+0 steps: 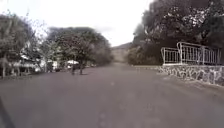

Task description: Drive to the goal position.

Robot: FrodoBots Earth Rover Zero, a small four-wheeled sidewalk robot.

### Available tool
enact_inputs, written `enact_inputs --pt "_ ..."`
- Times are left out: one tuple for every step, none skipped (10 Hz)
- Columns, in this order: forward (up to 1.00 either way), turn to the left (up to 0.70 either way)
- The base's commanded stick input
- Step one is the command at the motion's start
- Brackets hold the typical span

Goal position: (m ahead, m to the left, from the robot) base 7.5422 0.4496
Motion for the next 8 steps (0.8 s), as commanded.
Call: enact_inputs --pt "1.00 0.00" --pt "1.00 0.00" --pt "1.00 0.00" --pt "1.00 0.00" --pt "1.00 0.00" --pt "1.00 0.00" --pt "1.00 0.00" --pt "1.00 0.00"
